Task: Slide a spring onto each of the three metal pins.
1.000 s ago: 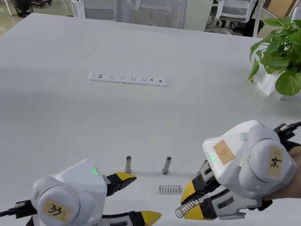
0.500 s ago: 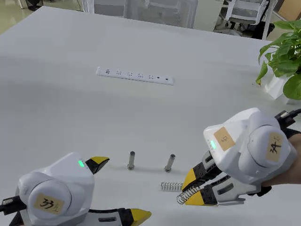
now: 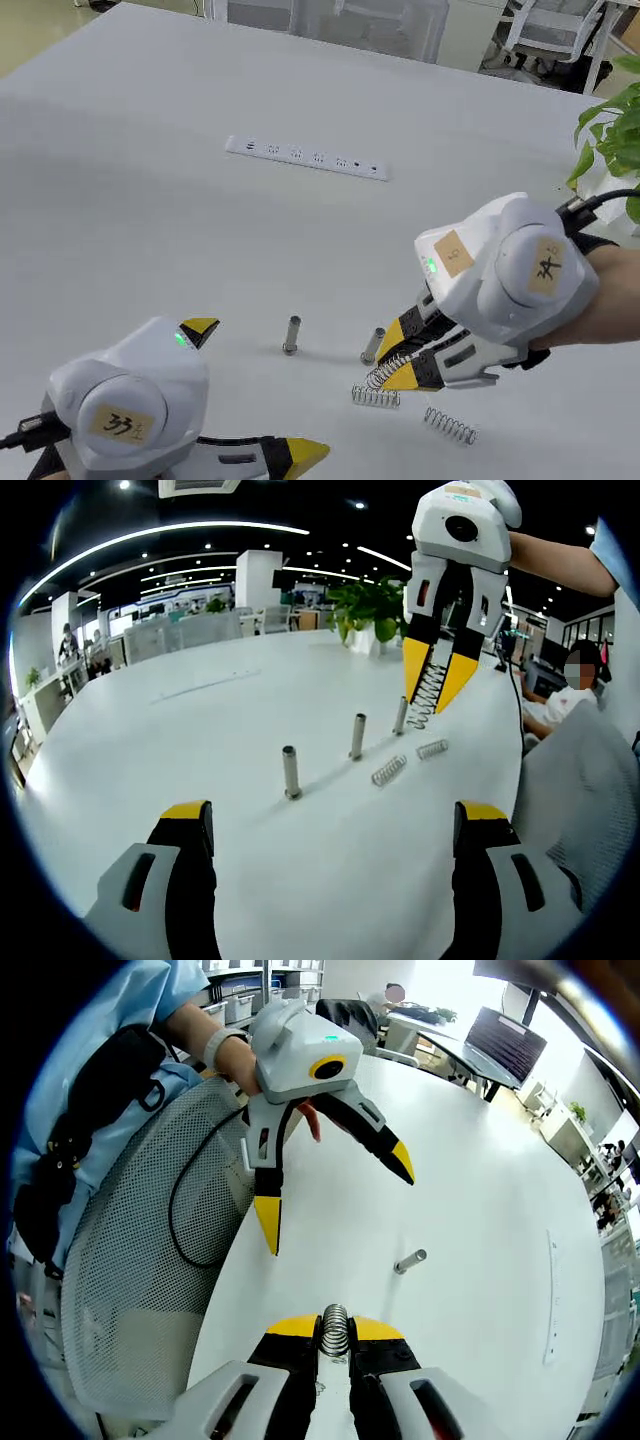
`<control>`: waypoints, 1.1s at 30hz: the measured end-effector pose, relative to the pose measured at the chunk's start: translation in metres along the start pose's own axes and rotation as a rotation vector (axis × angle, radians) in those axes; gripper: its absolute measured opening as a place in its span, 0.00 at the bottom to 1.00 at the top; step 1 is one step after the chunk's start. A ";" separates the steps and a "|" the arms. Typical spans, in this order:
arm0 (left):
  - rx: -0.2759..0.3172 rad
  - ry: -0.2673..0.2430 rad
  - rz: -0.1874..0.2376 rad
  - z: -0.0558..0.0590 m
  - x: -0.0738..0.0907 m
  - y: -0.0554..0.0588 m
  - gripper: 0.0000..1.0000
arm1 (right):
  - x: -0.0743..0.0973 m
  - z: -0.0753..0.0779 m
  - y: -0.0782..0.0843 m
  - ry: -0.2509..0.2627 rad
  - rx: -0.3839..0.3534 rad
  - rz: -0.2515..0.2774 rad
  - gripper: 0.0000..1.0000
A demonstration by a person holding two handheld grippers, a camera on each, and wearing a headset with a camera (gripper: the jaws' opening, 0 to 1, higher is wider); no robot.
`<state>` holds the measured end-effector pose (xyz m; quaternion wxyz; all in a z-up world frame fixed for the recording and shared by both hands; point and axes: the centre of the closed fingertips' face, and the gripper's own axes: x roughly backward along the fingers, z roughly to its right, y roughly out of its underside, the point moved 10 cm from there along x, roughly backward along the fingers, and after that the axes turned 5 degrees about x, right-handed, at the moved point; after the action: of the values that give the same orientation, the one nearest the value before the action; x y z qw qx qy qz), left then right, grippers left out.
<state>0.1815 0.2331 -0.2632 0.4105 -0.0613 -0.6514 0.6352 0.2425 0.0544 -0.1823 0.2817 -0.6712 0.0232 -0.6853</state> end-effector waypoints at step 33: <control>-0.017 -0.029 -0.009 -0.005 -0.002 0.004 0.97 | -0.029 0.080 -0.047 -0.071 0.252 -0.128 0.07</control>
<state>0.1840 0.2363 -0.2682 0.4030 -0.0527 -0.6631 0.6286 0.2990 0.1340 -0.1812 0.3199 -0.6544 -0.1159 -0.6752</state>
